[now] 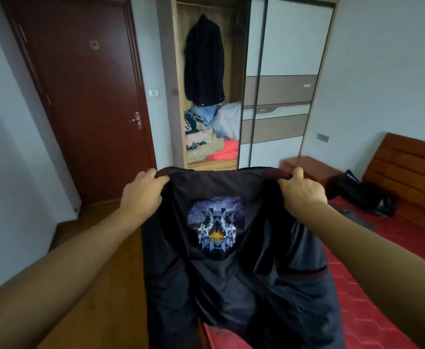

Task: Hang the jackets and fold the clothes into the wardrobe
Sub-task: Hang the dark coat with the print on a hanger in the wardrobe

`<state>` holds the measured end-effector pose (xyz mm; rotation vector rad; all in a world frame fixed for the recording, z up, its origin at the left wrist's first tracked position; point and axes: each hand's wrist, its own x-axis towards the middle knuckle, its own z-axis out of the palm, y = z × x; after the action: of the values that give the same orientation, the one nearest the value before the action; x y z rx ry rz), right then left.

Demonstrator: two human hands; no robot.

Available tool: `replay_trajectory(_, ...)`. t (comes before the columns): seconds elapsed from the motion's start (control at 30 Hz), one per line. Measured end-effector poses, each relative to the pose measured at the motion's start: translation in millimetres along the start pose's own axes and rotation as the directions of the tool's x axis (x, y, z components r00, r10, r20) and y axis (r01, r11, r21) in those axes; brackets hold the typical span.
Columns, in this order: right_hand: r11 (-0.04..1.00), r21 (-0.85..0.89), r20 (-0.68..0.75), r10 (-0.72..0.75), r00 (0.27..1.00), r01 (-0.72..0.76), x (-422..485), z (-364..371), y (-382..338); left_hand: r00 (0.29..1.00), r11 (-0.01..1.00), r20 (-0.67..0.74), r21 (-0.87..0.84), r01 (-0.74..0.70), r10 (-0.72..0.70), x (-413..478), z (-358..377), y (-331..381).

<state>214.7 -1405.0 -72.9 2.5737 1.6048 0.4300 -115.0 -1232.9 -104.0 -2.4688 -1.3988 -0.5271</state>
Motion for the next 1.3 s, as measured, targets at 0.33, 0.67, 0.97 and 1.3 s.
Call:
replay_trajectory(0.33, 0.997, 0.08, -0.109, 0.01, 0.994, -0.001, 103.0, -38.3, -91.2, 0.998, 0.974, 0.028, 0.219, -0.053, 0.048, 92.7, -31.2, -104.2)
replay_trajectory(0.67, 0.993, 0.118, -0.171, 0.027, 0.985, -0.007, 227.6, -61.6, -216.8, 0.998, 0.978, -0.019, 0.204, -0.048, 0.053, 192.4, -19.3, -236.7)
replay_trajectory(0.97, 0.983, 0.179, -0.139, 0.062, 0.988, -0.036, 332.4, -62.0, -277.7, 0.999, 0.973, -0.016, 0.227, -0.045, 0.05, 298.8, 9.7, -301.2)
replay_trajectory(1.3, 0.948, 0.305, -0.104, 0.129, 0.986, -0.092, 506.6, -24.2, -311.9, 0.999, 0.985, 0.002, 0.167, -0.046, 0.046, 457.8, 86.4, -329.3)
